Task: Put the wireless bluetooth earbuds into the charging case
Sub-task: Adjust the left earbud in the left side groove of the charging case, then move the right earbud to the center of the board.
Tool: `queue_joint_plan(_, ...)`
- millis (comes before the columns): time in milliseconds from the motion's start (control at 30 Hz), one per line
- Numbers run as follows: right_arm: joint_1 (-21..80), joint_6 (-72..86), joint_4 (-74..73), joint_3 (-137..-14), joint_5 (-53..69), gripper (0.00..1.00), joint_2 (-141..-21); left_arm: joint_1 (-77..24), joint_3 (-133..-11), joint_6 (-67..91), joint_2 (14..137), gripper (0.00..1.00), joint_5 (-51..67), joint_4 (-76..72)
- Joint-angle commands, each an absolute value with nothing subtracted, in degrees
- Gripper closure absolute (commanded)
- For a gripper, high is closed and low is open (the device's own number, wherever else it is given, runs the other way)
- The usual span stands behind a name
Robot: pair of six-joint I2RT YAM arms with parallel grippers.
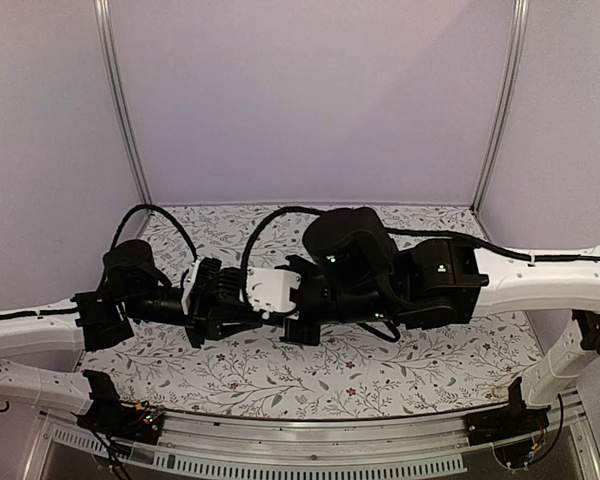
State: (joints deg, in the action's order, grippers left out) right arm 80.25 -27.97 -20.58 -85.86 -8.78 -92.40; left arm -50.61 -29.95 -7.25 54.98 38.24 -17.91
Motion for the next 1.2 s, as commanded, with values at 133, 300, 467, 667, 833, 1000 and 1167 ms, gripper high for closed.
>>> queue_joint_plan(133, 80.6, -27.64, -19.11, -84.03, -3.64, 0.79, -86.81, -50.19, -30.63, -7.19, 54.32, 1.0, 37.35, -19.75)
queue_joint_plan(300, 79.58, -26.33, -15.53, -81.14, 0.44, 0.76, -82.85, -49.99, -30.63, -7.03, 54.32, 1.0, 37.23, -19.92)
queue_joint_plan(467, 69.03, -19.01, -11.21, -75.82, 6.43, 0.71, -77.86, -49.76, -30.38, -6.41, 53.91, 1.0, 37.17, -20.18)
queue_joint_plan(667, 48.6, -8.41, -6.81, -68.31, 11.33, 0.67, -73.86, -49.6, -30.19, -5.94, 53.51, 1.0, 36.98, -20.63)
queue_joint_plan(833, 39.32, -4.73, -5.37, -67.41, 10.43, 0.67, -81.2, -49.53, -30.31, -5.83, 53.96, 1.0, 37.37, -21.12)
queue_joint_plan(1000, 38.07, -7.34, -7.22, -71.47, 4.46, 0.69, -92.16, -49.5, -29.85, -5.89, 52.95, 1.0, 36.71, -20.83)
queue_joint_plan(1167, 37.9, -7.38, -9.24, -78.91, 1.65, 0.71, -106.18, -49.43, -29.63, -5.8, 52.99, 1.0, 36.76, -21.19)
